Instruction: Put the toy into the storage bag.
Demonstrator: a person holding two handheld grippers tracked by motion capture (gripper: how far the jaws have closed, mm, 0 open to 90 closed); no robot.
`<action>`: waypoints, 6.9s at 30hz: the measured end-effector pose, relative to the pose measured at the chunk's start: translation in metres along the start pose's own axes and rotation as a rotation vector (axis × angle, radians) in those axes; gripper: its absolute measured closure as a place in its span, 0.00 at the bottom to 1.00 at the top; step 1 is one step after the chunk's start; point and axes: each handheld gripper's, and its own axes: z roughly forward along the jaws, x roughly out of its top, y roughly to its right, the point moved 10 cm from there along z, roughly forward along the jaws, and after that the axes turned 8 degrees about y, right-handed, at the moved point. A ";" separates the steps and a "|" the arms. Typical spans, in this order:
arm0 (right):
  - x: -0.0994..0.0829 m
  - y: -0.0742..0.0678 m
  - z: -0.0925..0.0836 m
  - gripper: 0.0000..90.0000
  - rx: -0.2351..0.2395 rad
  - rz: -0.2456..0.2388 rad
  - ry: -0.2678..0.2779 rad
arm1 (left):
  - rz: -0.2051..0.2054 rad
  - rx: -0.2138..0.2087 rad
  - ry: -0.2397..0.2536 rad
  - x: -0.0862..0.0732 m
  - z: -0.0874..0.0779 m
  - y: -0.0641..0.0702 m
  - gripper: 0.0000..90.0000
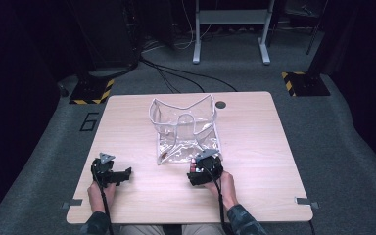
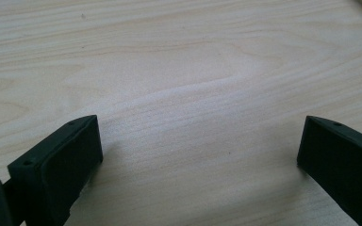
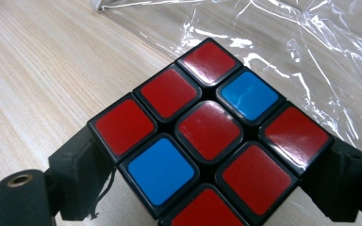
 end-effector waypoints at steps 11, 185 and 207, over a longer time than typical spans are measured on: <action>0.002 0.000 -0.010 0.15 0.006 -0.014 0.005 | 0.000 0.001 0.000 0.000 0.000 0.000 0.00; 0.126 0.067 -0.113 0.15 -0.094 -0.066 0.128 | -0.001 0.001 0.000 0.000 0.000 0.000 0.00; 0.160 0.065 -0.110 0.15 -0.082 -0.087 0.143 | -0.001 0.000 0.000 0.000 0.000 0.000 0.00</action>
